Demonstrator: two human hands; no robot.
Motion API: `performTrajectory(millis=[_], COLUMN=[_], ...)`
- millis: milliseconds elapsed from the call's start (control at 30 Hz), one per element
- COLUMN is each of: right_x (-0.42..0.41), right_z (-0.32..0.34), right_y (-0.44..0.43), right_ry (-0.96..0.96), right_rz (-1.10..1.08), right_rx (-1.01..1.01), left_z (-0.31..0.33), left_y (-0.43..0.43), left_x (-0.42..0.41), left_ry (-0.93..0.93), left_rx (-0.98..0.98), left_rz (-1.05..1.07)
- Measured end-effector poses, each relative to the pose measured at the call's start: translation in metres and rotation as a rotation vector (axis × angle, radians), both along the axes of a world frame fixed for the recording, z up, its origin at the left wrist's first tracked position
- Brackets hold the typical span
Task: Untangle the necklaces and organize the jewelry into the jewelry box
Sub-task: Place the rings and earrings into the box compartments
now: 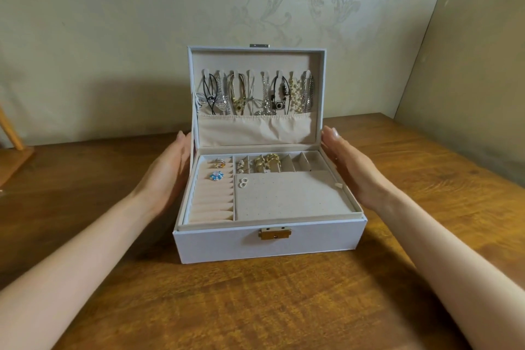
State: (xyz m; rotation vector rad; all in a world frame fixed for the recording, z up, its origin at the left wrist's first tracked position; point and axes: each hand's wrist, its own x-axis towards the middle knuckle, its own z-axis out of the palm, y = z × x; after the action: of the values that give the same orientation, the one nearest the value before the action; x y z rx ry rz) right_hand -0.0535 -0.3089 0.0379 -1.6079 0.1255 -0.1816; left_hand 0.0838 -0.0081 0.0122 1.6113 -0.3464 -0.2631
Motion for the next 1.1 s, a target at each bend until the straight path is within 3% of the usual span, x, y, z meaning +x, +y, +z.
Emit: performTrajectory(millis=[233, 667, 1000, 1100], right_x=[0.019, 0.012, -0.055, -0.063], right_z=[0.005, 0.045, 0.008, -0.003], right_y=[-0.003, -0.008, 0.006, 0.007], right_ry=[-0.06, -0.165, -0.149, -0.102], right_rz=[0.027, 0.005, 0.007, -0.049], right_rx=[0.041, -0.008, -0.104, -0.243], left_z=[0.037, 0.066, 0.035, 0.026], left_y=[-0.016, -0.012, 0.006, 0.007], left_x=[-0.016, -0.037, -0.114, -0.129], left_ry=[-0.08, -0.136, -0.214, -0.18], left_rx=[-0.237, -0.184, -0.238, -0.214], left_rz=[-0.144, -0.129, -0.1, -0.052])
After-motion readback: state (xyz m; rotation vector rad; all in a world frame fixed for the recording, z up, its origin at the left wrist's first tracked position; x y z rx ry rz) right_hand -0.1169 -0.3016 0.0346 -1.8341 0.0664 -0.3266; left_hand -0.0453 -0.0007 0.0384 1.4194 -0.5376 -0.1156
